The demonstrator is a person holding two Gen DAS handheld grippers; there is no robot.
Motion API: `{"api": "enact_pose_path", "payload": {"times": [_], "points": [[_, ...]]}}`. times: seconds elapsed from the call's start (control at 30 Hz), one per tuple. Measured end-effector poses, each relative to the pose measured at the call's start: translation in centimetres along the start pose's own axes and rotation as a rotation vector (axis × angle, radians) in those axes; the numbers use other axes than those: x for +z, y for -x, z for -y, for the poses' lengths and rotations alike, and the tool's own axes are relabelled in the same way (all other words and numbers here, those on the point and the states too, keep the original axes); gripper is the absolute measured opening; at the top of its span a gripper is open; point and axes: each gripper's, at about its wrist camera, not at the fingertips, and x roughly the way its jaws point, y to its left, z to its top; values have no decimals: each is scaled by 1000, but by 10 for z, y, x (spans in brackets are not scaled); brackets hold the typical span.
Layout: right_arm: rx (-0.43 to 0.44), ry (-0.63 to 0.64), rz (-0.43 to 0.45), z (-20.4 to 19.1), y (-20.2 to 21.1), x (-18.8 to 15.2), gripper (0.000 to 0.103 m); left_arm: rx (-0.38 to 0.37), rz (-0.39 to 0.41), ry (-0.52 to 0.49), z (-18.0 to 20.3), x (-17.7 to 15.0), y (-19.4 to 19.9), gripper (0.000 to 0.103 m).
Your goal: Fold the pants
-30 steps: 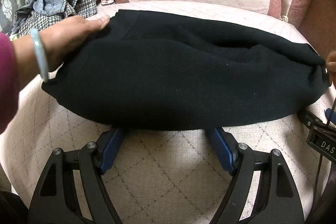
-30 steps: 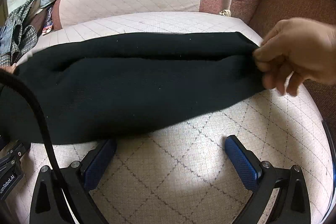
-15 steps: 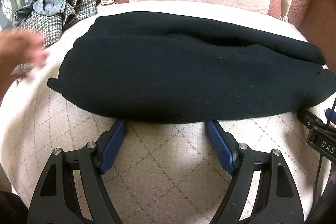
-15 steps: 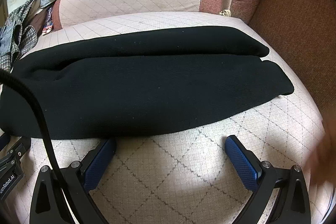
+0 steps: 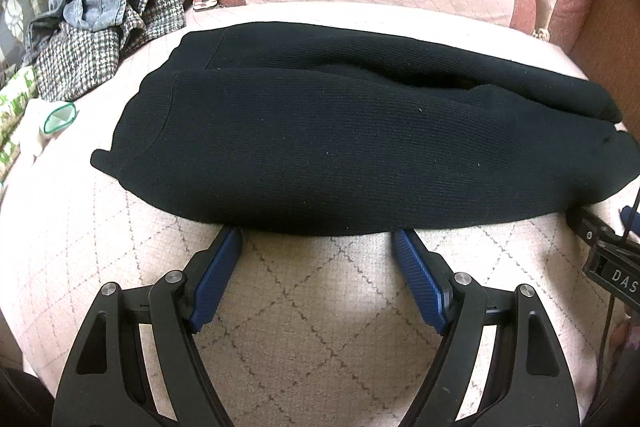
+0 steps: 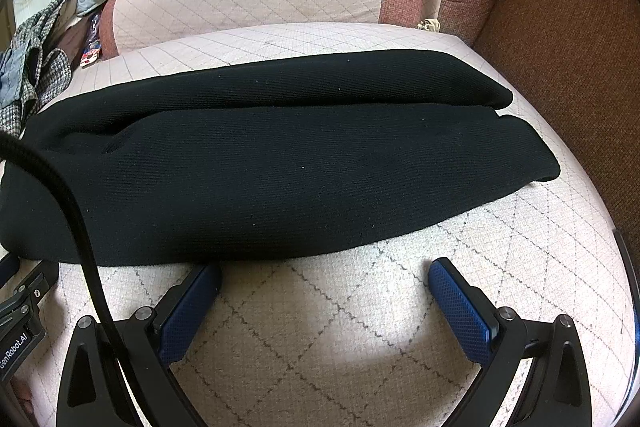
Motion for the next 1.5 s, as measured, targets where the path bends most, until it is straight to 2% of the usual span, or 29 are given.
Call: {"api": "enact_pose_path", "payload": {"times": [0.13, 0.23, 0.27, 0.33, 0.43, 0.57, 0.67, 0.8, 0.97, 1.07, 1.17, 1.2, 1.23, 1.27, 1.3, 1.33, 1.37, 1.4, 1.43, 1.5], "points": [[-45, 38, -39, -3, -2, 2, 103, 10, -20, -25, 2, 1, 3, 80], [9, 56, -51, 1, 4, 3, 103, -47, -50, -84, -2, 2, 10, 80], [38, 73, -58, 2, 7, 4, 102, -83, -52, -71, -6, 3, 12, 79], [79, 93, -62, 8, 14, 3, 101, -92, -19, -35, -17, 4, 21, 79], [134, 31, 3, 26, 24, 0, 97, -69, 21, 1, -35, 7, 34, 79], [246, -66, 51, 50, 28, -6, 97, -67, -13, 109, -65, 10, 33, 79], [246, -79, 52, 58, 27, -4, 97, -90, -35, 236, -92, 8, 25, 79], [292, -131, 17, 65, 19, 1, 97, -148, -90, 358, -111, 9, 6, 79], [300, -144, 15, 71, 6, 13, 97, -172, -107, 406, -112, 25, -6, 79], [317, -171, 26, 70, 1, 21, 97, -197, -81, 439, -120, 33, -18, 79], [315, -187, 27, 71, -5, 28, 86, -214, -80, 478, -123, 40, -26, 79], [307, -190, 32, 71, -7, 29, 78, -218, -74, 486, -123, 43, -28, 79], [292, -198, 33, 70, -9, 31, 62, -221, -69, 484, -121, 45, -30, 79], [274, -202, 33, 70, -9, 31, 53, -227, -63, 479, -120, 45, -29, 77], [263, -211, 33, 70, -10, 33, 34, -219, -58, 470, -119, 48, -30, 59], [277, -225, 35, 72, -11, 32, 22, -189, -62, 460, -119, 50, -30, 46], [293, -235, 36, 74, -10, 32, 18, -152, -69, 453, -120, 51, -31, 20], [299, -238, 41, 74, -8, 31, 12, -147, -74, 465, -124, 50, -31, 12], [304, -236, 50, 73, -5, 31, 8, -181, -78, 488, -129, 47, -31, 11], [317, -219, 75, 72, 8, 28, 6, -200, -79, 493, -138, 45, -28, 6]]}}
